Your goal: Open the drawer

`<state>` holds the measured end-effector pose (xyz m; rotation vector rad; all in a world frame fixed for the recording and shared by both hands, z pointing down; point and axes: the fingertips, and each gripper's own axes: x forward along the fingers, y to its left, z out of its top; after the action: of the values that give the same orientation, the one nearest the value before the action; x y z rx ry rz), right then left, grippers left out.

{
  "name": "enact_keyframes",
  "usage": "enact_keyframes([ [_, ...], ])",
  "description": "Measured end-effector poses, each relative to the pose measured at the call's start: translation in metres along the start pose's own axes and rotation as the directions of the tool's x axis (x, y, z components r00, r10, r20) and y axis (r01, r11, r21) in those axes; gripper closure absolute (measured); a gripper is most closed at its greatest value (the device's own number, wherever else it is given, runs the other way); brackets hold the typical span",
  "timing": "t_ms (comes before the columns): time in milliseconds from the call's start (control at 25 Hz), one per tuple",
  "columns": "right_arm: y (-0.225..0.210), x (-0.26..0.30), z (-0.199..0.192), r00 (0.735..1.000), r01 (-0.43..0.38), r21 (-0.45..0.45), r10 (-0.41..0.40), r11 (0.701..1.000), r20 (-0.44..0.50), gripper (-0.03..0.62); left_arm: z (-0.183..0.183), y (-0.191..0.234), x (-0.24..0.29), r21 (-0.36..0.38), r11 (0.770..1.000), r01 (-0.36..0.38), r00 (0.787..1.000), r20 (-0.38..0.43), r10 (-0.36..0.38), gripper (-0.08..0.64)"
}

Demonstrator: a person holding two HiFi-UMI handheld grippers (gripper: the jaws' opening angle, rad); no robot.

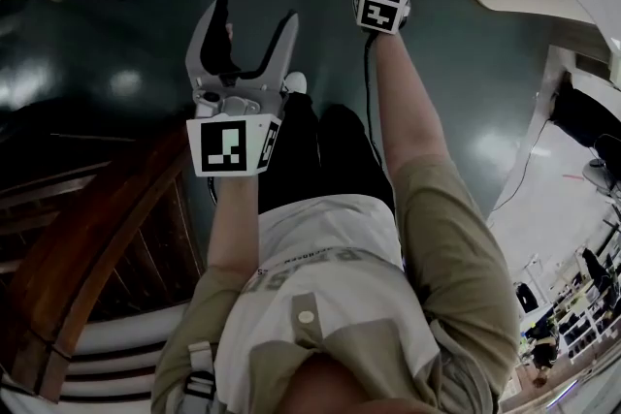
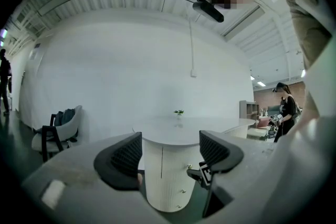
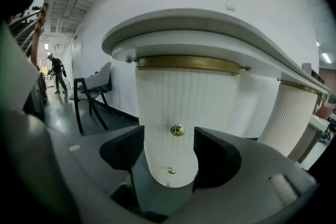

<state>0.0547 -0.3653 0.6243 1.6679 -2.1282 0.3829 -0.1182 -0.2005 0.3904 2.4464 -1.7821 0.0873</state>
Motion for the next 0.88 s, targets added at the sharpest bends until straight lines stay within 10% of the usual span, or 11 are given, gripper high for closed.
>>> enact_keyframes([
  [520,-0.006,0.043,-0.009,0.999,0.042,0.009,-0.042,0.999,-0.017,0.323,-0.032,0.011,0.020,0.010,1.000,0.008,1.000,-0.016,-0.008,0.215],
  [880,-0.014,0.054,-0.001,0.993,0.116,0.019,-0.116,0.993,-0.001,0.471,-0.040,0.014,0.019,0.017,1.000,0.003,1.000,-0.031,-0.003,0.216],
])
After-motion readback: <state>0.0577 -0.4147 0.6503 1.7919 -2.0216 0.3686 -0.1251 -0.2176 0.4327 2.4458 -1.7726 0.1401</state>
